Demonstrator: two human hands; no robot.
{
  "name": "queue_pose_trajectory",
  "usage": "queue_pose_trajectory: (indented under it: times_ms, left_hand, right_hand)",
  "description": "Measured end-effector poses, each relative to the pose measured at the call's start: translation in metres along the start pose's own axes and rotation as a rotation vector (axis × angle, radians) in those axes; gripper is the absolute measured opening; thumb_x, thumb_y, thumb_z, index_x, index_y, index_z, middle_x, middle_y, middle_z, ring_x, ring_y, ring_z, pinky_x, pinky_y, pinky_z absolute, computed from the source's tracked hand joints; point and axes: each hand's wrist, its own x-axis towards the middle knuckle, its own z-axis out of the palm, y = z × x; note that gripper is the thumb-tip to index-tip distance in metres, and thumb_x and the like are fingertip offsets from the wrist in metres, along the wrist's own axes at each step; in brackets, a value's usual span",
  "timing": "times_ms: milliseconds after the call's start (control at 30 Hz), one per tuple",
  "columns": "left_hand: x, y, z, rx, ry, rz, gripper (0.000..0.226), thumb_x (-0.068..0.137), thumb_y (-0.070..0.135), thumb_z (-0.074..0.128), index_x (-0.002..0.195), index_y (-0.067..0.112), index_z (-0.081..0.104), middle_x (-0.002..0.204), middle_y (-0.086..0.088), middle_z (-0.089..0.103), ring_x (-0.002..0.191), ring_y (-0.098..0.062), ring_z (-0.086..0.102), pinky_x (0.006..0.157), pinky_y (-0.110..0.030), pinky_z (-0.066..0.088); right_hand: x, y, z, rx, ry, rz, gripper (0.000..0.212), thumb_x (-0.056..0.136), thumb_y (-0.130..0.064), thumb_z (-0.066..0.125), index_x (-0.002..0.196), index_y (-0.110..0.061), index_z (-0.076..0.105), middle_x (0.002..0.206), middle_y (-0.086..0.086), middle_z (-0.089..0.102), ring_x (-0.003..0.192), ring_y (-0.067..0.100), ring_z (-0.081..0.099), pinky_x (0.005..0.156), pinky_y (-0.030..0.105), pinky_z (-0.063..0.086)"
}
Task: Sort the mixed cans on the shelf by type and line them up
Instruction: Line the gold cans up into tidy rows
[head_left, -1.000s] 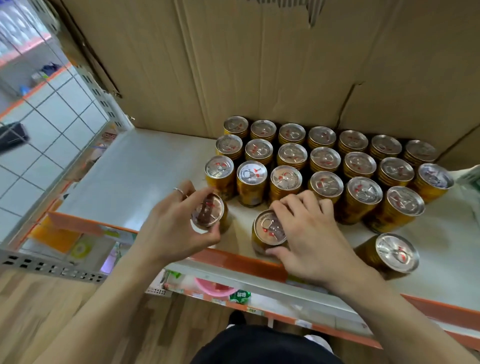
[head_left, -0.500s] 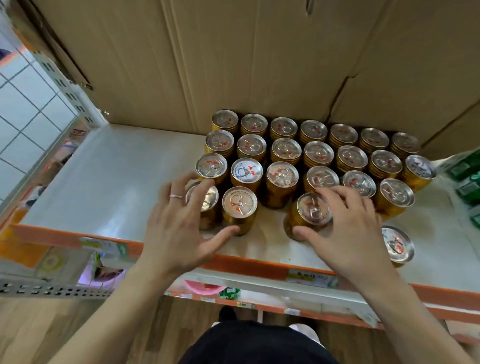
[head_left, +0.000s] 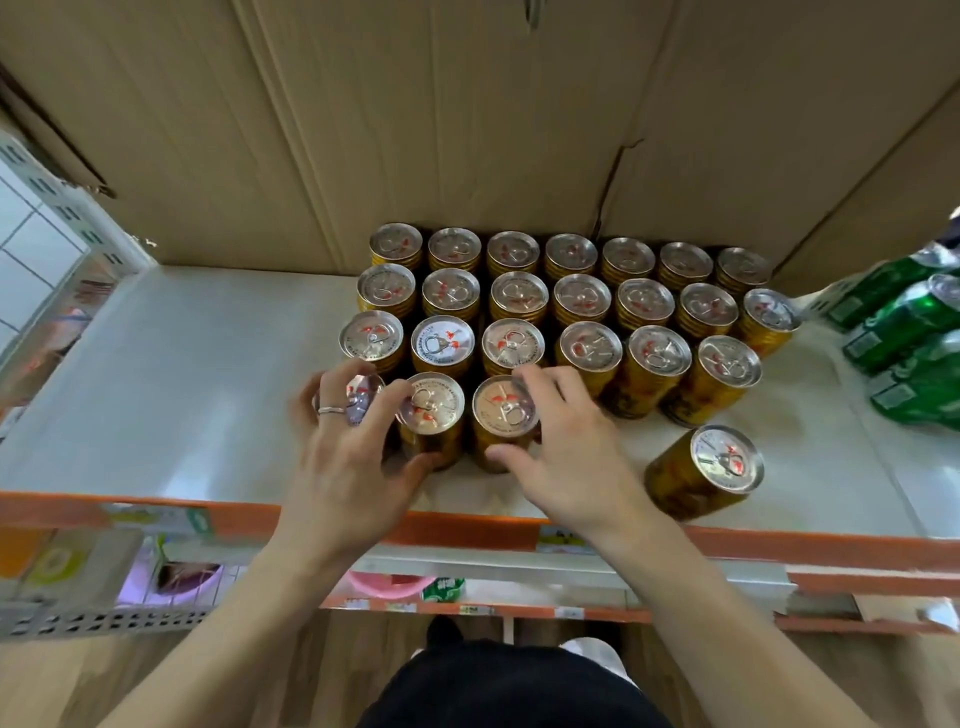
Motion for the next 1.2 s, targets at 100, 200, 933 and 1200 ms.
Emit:
queue_pose_trajectory:
  times_ms: [100,200,933,1200]
  left_hand:
    - [-0.004,0.016,0.001,0.090,-0.017,-0.001,0.069,0.069,0.060,0.071,0.123,0.020,0.057,0.142,-0.014,0.040,0.134,-0.040,0.030,0.112,-0.057,0.020]
    - [-0.002,0.050,0.009,0.055,-0.043,0.140,0.070,0.071,0.059,0.074,0.126,0.019,0.056,0.144,-0.011,0.042,0.137,-0.038,0.030,0.116,-0.049,0.012]
    - [0.029,0.136,0.046,0.092,-0.190,0.267,0.054,0.067,0.043,0.083,0.114,0.025,0.066,0.116,-0.004,0.060,0.102,-0.030,0.059,0.094,-0.045,0.029]
    - [0.021,0.126,0.046,0.154,-0.180,0.146,0.060,0.070,0.052,0.067,0.123,0.024,0.062,0.131,-0.004,0.055,0.124,-0.032,0.040,0.096,-0.051,0.030]
  right_hand:
    - [-0.014,0.016,-0.019,0.037,0.013,0.006,0.075,0.079,-0.037,0.080,0.143,-0.022,0.044,0.134,-0.007,0.045,0.121,0.011,0.047,0.103,0.033,0.045]
    - [-0.048,0.051,-0.053,-0.255,0.192,0.034,0.071,0.074,-0.043,0.080,0.136,-0.020,0.053,0.132,-0.003,0.050,0.121,0.021,0.045,0.099,0.040,0.045]
    - [-0.016,0.179,-0.140,0.051,0.490,0.232,0.054,0.081,-0.012,0.076,0.130,-0.015,0.056,0.128,0.005,0.056,0.119,0.022,0.049,0.101,0.042,0.046]
    - [0.032,0.211,-0.136,0.239,0.288,0.445,0.091,0.082,-0.028,0.079,0.155,-0.022,0.025,0.150,0.003,0.046,0.137,0.024,0.043,0.111,0.037,0.034]
